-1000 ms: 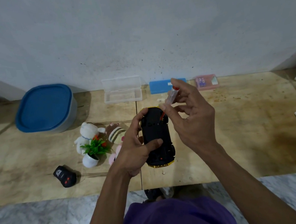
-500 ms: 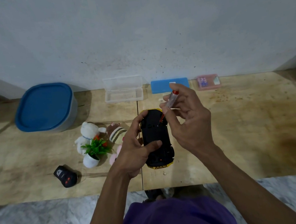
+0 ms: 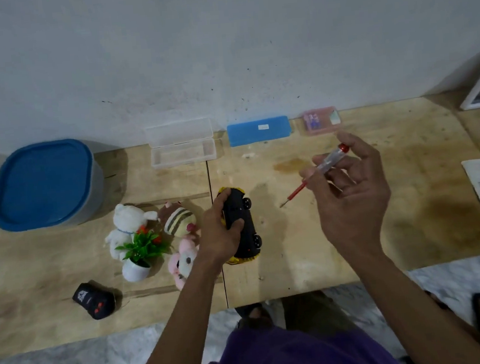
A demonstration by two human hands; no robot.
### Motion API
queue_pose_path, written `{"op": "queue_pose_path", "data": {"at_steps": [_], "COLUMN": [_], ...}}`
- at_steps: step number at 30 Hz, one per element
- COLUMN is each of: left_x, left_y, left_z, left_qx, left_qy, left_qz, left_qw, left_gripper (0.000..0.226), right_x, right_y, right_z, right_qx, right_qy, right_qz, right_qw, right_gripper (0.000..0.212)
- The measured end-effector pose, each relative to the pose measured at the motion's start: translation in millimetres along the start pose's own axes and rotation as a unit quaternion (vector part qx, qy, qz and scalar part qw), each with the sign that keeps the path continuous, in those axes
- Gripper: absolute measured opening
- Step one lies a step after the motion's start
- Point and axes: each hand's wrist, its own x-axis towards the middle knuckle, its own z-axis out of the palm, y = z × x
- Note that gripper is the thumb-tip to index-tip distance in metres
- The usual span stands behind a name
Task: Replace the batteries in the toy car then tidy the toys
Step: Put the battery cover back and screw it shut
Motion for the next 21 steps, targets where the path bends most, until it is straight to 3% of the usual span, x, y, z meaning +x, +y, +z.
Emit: {"op": "queue_pose_path", "data": {"at_steps": [4,11,16,21], "left_x": [20,28,26,19], "left_y": [-12,-22,-25,-30], "left_z": [18,41,57,80], "left_qx": [0.186,0.263,0.270,0.310], "left_qy": [0.003,0.041,0.098,0.146], "left_qz": [0.012,-0.026,-0.045,-0.066], "left_qw": [0.983,0.963,0.957,0.937], "left_gripper": [0.071,0.092,0.066,0.057], "right_x": [-11,-8,8,25], "right_y": [9,21,25,32], "right_z": [-27,-44,-59,-78], "right_qx": [-0.033,-0.049,-0.044,-0.048], "right_qy": [0.019,0.007,-0.008,-0.026], "right_qz": [0.024,0.037,0.051,0.056], "right_qw": [0.999,0.998,0.998,0.997], "right_gripper": [0.057,0.057,0.057,0.058]}}
